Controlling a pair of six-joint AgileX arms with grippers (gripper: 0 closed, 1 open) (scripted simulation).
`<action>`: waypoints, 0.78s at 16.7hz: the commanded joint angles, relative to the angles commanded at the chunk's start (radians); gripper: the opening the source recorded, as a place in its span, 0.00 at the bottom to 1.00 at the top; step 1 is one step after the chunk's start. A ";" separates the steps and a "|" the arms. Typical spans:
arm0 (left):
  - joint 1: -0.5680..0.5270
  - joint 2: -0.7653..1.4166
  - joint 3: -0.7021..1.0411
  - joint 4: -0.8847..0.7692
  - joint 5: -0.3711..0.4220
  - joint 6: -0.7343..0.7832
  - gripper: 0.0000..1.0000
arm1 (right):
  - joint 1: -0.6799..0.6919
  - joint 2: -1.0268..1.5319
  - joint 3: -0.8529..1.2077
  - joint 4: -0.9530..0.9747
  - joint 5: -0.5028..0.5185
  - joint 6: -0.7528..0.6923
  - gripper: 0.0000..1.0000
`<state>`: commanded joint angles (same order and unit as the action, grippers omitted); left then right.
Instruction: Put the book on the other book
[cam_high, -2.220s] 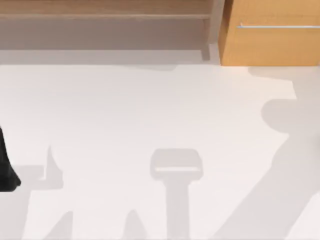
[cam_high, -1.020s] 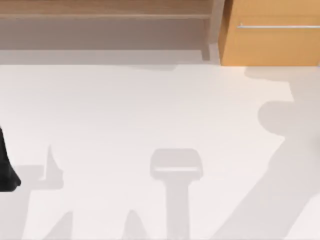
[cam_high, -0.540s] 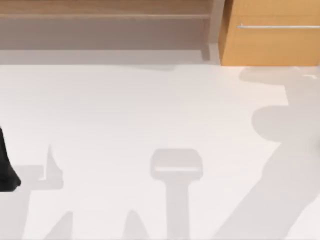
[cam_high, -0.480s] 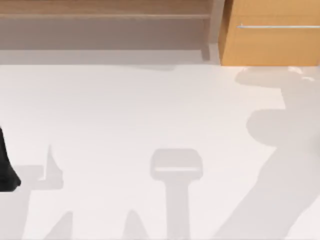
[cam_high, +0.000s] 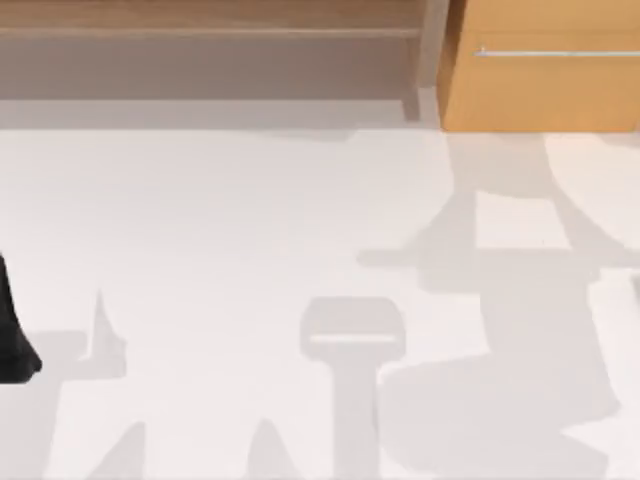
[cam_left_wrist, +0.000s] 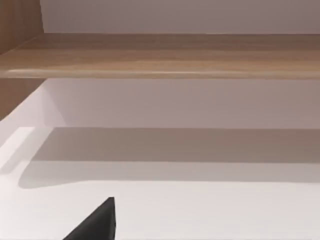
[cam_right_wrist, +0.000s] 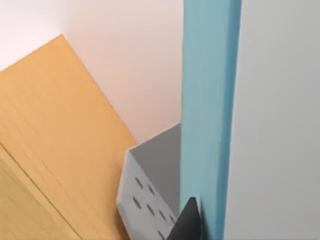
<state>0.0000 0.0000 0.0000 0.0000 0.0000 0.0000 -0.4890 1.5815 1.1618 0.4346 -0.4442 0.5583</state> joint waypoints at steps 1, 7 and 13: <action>0.000 0.000 0.000 0.000 0.000 0.000 1.00 | -0.003 -0.066 -0.071 -0.010 -0.002 0.080 0.00; 0.000 0.000 0.000 0.000 0.000 0.000 1.00 | -0.030 -0.378 -0.547 -0.067 -0.014 0.521 0.00; 0.000 0.000 0.000 0.000 0.000 0.000 1.00 | -0.068 -0.501 -0.929 -0.100 -0.016 0.700 0.00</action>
<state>0.0000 0.0000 0.0000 0.0000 0.0000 0.0000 -0.5572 1.0805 0.2323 0.3347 -0.4600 1.2585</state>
